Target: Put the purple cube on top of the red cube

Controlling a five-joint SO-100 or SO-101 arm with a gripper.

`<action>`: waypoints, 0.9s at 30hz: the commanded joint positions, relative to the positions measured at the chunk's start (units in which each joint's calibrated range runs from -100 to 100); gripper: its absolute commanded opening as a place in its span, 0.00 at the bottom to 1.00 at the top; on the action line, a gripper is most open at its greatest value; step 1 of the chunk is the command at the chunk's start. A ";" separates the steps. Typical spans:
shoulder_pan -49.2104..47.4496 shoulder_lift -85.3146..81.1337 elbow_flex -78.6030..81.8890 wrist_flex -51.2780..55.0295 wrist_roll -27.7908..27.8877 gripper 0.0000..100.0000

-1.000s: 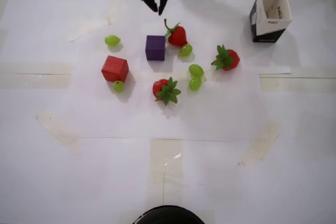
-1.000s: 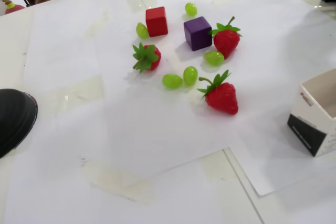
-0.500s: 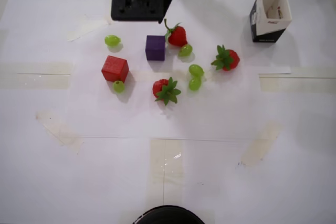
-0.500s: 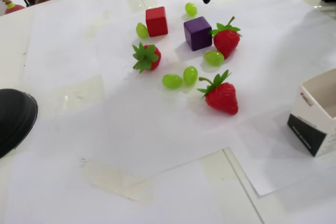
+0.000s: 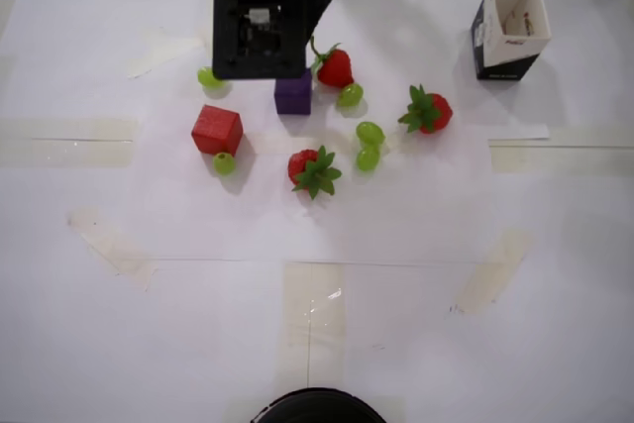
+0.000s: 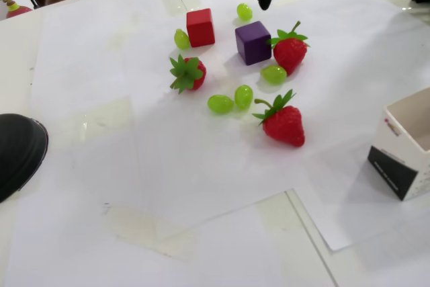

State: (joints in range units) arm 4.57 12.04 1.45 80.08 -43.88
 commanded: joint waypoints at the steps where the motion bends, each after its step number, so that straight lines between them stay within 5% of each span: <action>1: -0.08 -0.52 -4.72 -1.16 -0.39 0.02; 5: -1.26 -0.78 -3.90 -1.16 -0.83 0.19; 27: -4.94 -0.17 3.92 -8.92 -4.49 0.36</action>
State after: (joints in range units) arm 0.30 12.31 4.34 73.68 -48.23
